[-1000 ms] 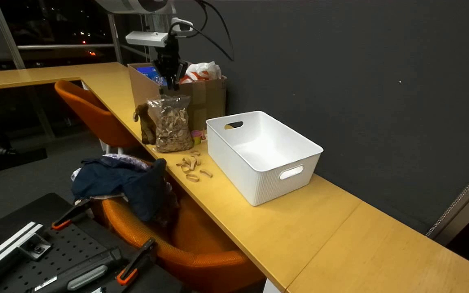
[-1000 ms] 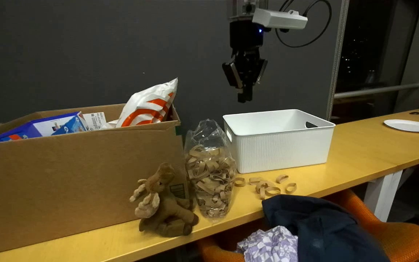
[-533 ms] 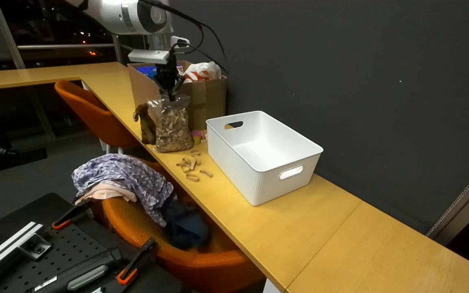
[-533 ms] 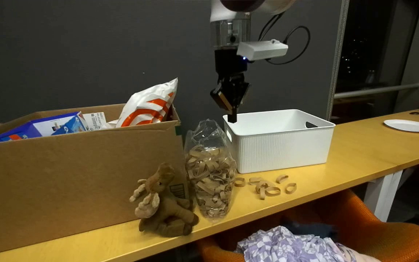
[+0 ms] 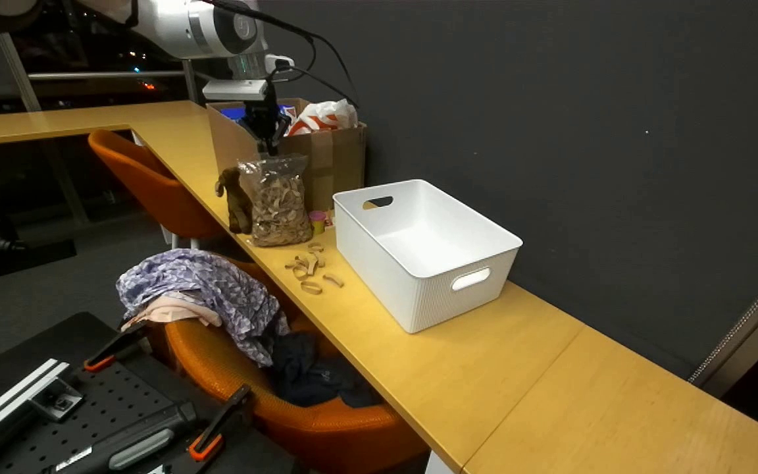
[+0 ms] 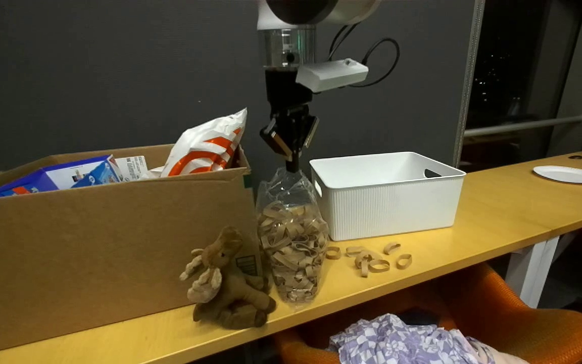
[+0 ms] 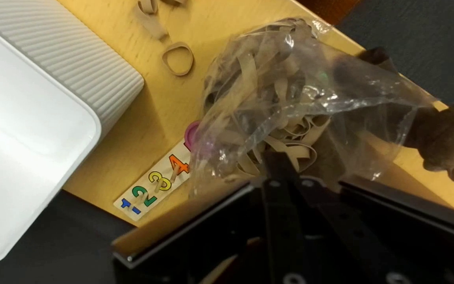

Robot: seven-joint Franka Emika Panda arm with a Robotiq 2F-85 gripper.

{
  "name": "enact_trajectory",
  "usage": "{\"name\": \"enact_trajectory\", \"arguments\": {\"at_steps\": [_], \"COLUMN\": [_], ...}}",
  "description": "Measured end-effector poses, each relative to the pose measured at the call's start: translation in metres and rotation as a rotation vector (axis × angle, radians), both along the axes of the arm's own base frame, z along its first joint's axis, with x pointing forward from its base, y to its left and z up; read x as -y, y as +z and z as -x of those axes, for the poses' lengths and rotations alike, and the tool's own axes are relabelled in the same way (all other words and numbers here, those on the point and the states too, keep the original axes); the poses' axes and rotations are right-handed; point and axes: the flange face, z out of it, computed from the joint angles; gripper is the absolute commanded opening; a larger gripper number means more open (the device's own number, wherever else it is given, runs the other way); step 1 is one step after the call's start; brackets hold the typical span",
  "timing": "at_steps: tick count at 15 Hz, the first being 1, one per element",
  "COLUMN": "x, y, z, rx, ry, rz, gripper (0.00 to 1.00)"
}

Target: Move the white storage container backwards then remove some rubber bands from the plastic and put them on the right side of the counter.

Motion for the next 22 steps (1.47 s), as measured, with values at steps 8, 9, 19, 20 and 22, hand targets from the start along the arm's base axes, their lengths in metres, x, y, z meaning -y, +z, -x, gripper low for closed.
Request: {"name": "enact_trajectory", "arguments": {"at_steps": [8, 9, 19, 20, 22], "x": [-0.016, -0.018, -0.026, -0.026, -0.023], "y": [-0.044, -0.050, -0.084, -0.089, -0.093], "z": [-0.016, -0.016, -0.016, -0.016, -0.016], "rx": [-0.015, -0.021, -0.011, -0.010, -0.007], "ry": [0.062, 0.065, 0.109, 0.111, 0.107], "rz": [0.012, 0.014, 0.016, 0.018, 0.023], "gripper": [0.00, 0.00, 0.00, 0.00, 0.00]}}
